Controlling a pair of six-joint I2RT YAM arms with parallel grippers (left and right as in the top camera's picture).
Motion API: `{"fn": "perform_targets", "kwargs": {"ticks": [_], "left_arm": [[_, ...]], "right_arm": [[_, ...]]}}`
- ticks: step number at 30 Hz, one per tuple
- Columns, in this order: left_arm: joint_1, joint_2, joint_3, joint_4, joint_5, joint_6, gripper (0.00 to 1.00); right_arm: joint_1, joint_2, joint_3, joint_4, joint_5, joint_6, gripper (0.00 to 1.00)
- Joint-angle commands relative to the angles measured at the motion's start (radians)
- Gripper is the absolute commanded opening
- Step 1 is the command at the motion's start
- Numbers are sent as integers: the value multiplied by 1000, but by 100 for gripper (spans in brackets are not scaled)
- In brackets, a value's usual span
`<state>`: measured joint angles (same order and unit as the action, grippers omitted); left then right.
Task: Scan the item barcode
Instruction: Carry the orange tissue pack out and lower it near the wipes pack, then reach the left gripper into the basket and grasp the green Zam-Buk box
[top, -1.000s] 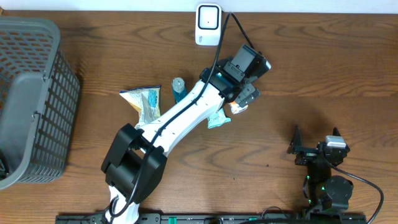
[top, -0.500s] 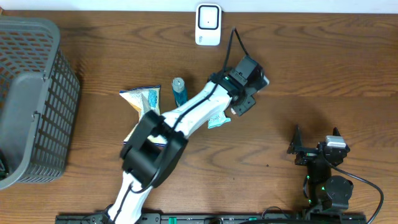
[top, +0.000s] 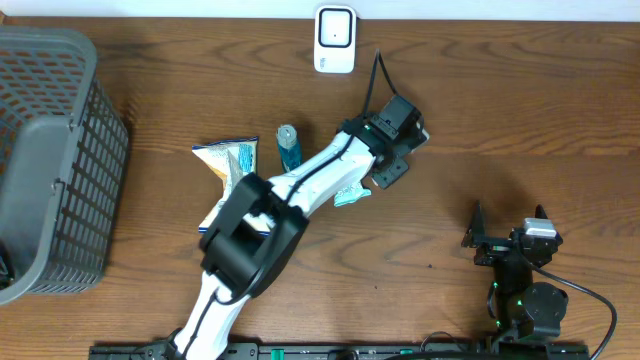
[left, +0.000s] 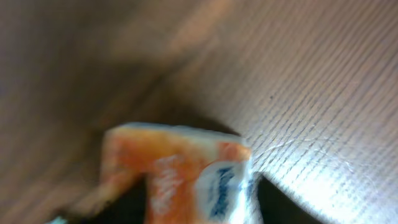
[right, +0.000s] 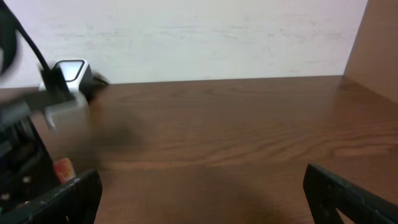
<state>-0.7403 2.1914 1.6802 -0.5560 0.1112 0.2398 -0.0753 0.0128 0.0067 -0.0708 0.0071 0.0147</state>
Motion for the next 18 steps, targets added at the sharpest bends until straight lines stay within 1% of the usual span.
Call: {"fn": "perform_targets", "kwargs": {"ticks": [1, 3, 5, 8, 10, 12, 13, 15, 16, 17, 18], "left_arm": [[11, -233, 40, 32, -211, -6, 98], [20, -335, 40, 65, -351, -6, 98], [39, -423, 40, 87, -457, 9, 98], [93, -537, 39, 76, -523, 97, 98], [157, -600, 39, 57, -555, 199, 98], [245, -646, 39, 58, -653, 206, 98], [290, -661, 39, 57, -693, 185, 98], [429, -693, 39, 48, -768, 64, 98], [501, -706, 39, 30, -774, -1, 98], [571, -718, 39, 2, -773, -71, 98], [719, -739, 39, -76, -740, -204, 98]], "right_arm": [[-3, -2, -1, -4, 1, 6, 99], [-3, -2, -1, -4, 1, 6, 99], [-3, -2, -1, -4, 1, 6, 99], [-3, -2, -1, -4, 1, 6, 99], [-3, -2, -1, -4, 1, 6, 99], [-3, -2, -1, -4, 1, 6, 99], [-3, -2, -1, -4, 1, 6, 99], [-3, -2, -1, -4, 1, 6, 99], [-3, -1, -1, -4, 1, 6, 99], [-3, -2, -1, -4, 1, 6, 99], [-3, -2, -1, -4, 1, 6, 99]]}}
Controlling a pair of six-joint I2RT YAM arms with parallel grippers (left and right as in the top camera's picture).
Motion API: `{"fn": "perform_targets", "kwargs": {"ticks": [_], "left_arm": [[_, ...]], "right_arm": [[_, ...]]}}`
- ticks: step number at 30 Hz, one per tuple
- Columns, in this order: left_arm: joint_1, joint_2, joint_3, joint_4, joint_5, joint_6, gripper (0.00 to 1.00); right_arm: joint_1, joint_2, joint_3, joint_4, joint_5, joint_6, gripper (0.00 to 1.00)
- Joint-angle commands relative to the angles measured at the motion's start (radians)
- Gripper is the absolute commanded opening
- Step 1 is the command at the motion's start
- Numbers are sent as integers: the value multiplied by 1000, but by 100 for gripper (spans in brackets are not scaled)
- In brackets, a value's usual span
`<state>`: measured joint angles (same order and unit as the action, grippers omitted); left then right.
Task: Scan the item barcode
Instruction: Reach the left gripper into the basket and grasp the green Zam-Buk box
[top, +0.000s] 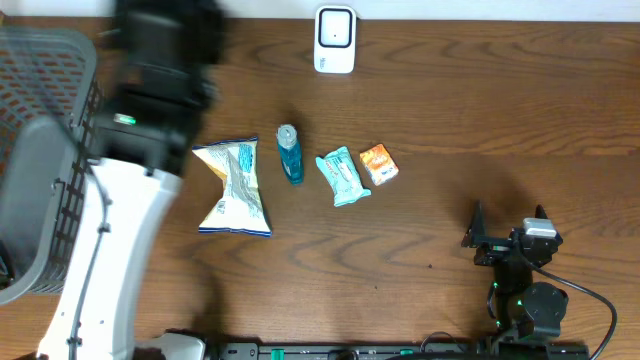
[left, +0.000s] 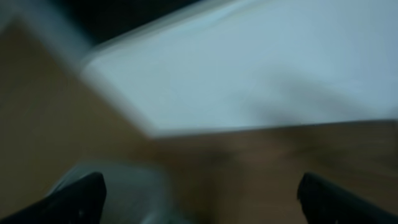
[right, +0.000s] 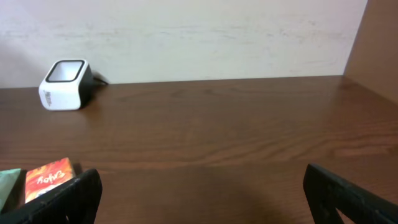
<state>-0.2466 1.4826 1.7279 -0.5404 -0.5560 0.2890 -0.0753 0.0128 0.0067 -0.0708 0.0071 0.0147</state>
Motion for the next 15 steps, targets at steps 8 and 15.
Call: {"fn": "perform_targets", "kwargs": {"ticks": [8, 15], "left_arm": [[789, -40, -23, -374, 319, -442, 98], [1066, -29, -177, -372, 364, -412, 98]], "right_arm": [[-3, -2, -1, -4, 1, 6, 99], [-3, -2, -1, -4, 1, 6, 99]]}}
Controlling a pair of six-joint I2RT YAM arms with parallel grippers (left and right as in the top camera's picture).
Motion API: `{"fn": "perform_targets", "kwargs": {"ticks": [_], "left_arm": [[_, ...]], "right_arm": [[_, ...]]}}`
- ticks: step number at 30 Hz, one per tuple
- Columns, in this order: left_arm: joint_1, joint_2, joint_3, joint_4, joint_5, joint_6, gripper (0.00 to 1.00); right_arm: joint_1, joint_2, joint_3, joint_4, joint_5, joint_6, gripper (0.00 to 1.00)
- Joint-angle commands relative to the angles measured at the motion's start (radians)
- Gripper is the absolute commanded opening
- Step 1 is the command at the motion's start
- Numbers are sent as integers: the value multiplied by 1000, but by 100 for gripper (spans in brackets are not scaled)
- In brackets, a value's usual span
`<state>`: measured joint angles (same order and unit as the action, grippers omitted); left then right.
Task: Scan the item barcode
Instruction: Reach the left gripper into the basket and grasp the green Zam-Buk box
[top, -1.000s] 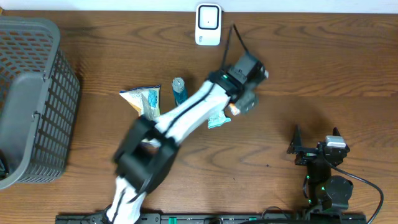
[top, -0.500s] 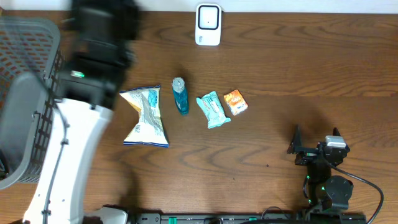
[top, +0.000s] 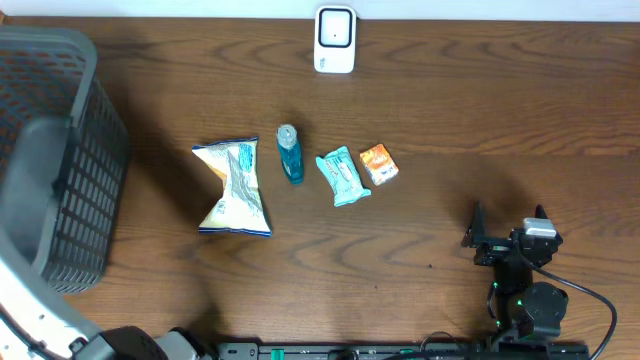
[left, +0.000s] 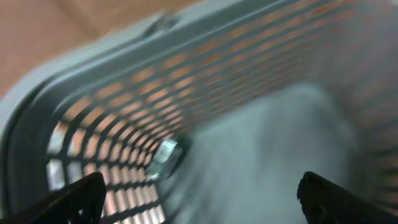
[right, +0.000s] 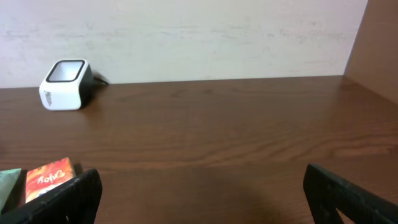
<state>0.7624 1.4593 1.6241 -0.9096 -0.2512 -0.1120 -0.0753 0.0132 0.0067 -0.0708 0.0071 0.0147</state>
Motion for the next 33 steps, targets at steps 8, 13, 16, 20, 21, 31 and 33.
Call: {"fn": "perform_targets", "kwargs": {"ticks": [8, 13, 16, 20, 21, 31, 33], "left_arm": [[137, 0, -330, 161, 60, 205, 98], [210, 34, -376, 186, 60, 303, 98], [266, 68, -376, 204, 61, 303, 98], [309, 132, -376, 224, 106, 303, 98], [314, 149, -376, 224, 125, 303, 98], [314, 266, -377, 277, 68, 372, 98], [315, 266, -377, 291, 55, 402, 98]], "right_arm": [[-3, -2, -1, -4, 1, 6, 99], [-3, -2, -1, -4, 1, 6, 99], [-3, -2, -1, -4, 1, 6, 99], [-3, -2, -1, -4, 1, 6, 99], [-3, -2, -1, -4, 1, 6, 99], [-3, -2, -1, -4, 1, 6, 99], [-3, -2, -1, -4, 1, 6, 99]]}}
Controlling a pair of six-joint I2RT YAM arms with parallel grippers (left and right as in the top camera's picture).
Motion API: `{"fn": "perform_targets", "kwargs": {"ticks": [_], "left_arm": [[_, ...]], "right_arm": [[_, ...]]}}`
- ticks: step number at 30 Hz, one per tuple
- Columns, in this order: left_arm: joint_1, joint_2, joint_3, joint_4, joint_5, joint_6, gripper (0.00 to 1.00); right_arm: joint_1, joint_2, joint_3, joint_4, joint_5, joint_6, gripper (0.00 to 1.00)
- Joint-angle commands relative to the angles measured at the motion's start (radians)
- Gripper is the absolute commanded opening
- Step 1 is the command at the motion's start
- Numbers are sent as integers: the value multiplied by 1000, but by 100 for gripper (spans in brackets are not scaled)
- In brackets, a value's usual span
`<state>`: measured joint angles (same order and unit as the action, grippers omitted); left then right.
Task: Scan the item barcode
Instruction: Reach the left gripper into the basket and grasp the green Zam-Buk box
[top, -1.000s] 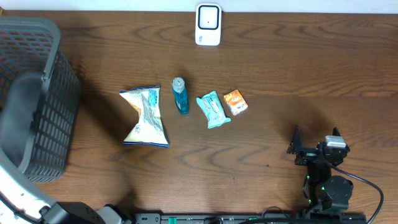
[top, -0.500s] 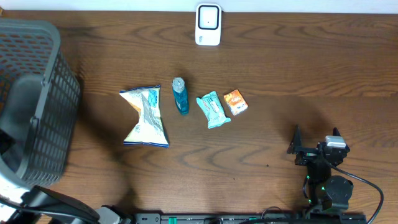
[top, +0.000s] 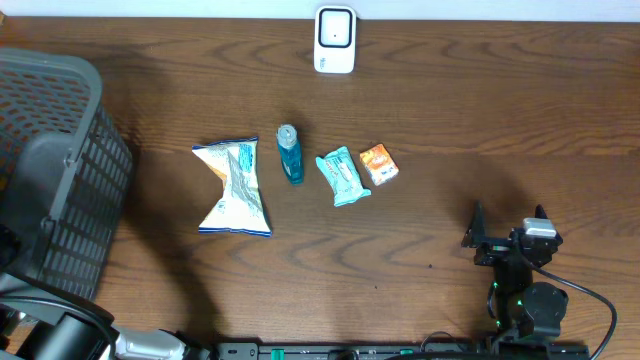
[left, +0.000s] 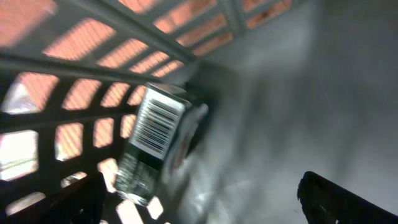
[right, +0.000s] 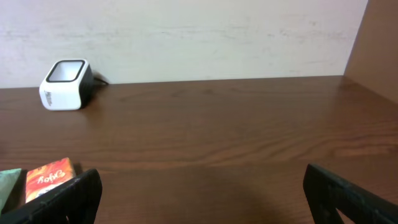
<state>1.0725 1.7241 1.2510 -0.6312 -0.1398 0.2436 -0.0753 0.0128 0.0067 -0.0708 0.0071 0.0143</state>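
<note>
Seen from the left wrist, a dark box with a white barcode label (left: 152, 155) leans against the mesh wall inside the grey basket (left: 298, 93). My left gripper (left: 199, 190) hangs open just short of it, empty. The white scanner (top: 334, 40) stands at the table's far edge. An orange box (top: 378, 164), a teal packet (top: 342, 177), a blue bottle (top: 290, 153) and a chip bag (top: 234, 186) lie mid-table. My right gripper (top: 505, 245) rests open at the near right, well apart from them; its wrist view shows the scanner (right: 64, 84) and the orange box (right: 48, 178).
The grey basket (top: 60, 190) fills the table's left end, its mesh walls close around my left gripper. Part of the left arm (top: 50, 335) shows at the near left corner. A cable runs from the right arm's base (top: 530, 305).
My left gripper has gone deeper into the basket; the barcoded box, small then, now looms large at the left. The basket looks slightly shifted in the overhead view. The right arm is unmoved.
My left gripper was first right over the orange box at mid-table. Then the arm stood beside the basket, and the orange box lay on the table. After that the gripper looked into the basket from its rim, and now it is inside, near the barcoded box.
</note>
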Motion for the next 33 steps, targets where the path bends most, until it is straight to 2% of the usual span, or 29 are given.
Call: {"fn": "perform_targets", "kwargs": {"ticks": [1, 5, 21, 27, 30, 33], "left_arm": [[4, 2, -3, 17, -56, 72, 98], [4, 3, -4, 32, -56, 123, 98], [4, 109, -4, 29, -30, 118, 99], [4, 109, -4, 8, 160, 117, 75], [4, 109, -4, 8, 167, 91, 66], [4, 111, -4, 3, 166, 72, 64]], "right_arm": [[-3, -2, -1, -4, 1, 7, 99], [-3, -2, -1, -4, 1, 7, 99], [-3, -2, -1, -4, 1, 7, 99], [-3, -2, -1, -4, 1, 7, 99], [-3, -2, -1, -4, 1, 7, 99], [-3, -2, -1, -4, 1, 7, 99]]}}
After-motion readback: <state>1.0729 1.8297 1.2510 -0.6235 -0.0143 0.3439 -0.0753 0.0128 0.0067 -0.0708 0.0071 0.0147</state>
